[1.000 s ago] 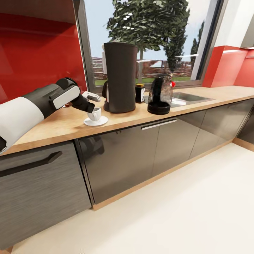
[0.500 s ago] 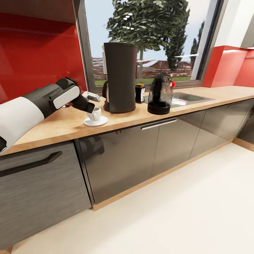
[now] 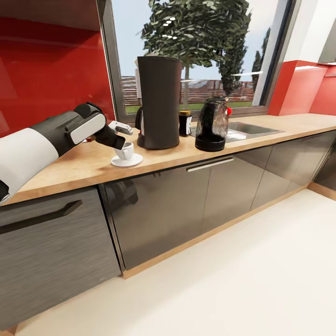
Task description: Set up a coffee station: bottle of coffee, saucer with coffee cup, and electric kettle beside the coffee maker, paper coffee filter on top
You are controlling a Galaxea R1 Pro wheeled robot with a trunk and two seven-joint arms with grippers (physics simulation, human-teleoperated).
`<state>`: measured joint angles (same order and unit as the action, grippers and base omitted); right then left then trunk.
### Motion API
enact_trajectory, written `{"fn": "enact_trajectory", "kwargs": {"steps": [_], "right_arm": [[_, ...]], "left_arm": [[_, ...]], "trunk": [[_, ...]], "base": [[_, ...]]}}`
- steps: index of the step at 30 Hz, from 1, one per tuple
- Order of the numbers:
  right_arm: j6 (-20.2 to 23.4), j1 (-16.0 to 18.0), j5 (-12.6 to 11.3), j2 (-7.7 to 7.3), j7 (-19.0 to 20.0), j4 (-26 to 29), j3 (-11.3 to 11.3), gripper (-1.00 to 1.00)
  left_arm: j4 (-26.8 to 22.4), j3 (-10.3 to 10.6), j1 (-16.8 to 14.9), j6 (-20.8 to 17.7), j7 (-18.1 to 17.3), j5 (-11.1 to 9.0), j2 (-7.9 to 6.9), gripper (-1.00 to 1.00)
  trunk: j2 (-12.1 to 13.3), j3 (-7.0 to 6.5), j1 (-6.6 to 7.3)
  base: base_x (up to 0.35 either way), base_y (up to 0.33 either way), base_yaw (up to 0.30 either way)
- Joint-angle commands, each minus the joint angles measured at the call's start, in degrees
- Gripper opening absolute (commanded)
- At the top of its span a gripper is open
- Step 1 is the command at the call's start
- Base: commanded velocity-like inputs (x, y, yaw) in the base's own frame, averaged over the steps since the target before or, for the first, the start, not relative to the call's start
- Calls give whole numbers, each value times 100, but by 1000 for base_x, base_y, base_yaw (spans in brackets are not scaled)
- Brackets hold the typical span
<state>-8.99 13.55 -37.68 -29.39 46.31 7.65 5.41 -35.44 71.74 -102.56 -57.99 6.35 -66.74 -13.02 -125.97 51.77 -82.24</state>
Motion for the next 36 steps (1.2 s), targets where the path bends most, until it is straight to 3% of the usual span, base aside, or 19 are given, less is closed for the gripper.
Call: {"fn": "enact_trajectory", "kwargs": {"steps": [1, 2, 3, 29, 36], "right_arm": [[-42, 7, -29, -3, 9, -9, 48, 100], [-42, 7, -29, -3, 9, -9, 48, 100], [-42, 7, -29, -2, 9, -9, 48, 100], [-46, 7, -29, 3, 1, -9, 48, 100], [-43, 7, -29, 3, 1, -9, 48, 100]], "left_arm": [[-15, 33, -10, -2, 50, -58, -8, -100], [-15, 33, -10, -2, 50, -58, -8, -100], [-15, 33, -10, -2, 50, -58, -8, 100], [-40, 33, -10, 7, 50, -58, -8, 100], [-41, 33, -10, 7, 50, -58, -8, 100]], "trunk": [[-3, 6, 1], [-3, 6, 1], [-3, 6, 1], [-3, 6, 1], [278, -120, 155]], "base": [[0, 0, 0], [0, 0, 0], [0, 0, 0], [0, 0, 0], [0, 0, 0]]}}
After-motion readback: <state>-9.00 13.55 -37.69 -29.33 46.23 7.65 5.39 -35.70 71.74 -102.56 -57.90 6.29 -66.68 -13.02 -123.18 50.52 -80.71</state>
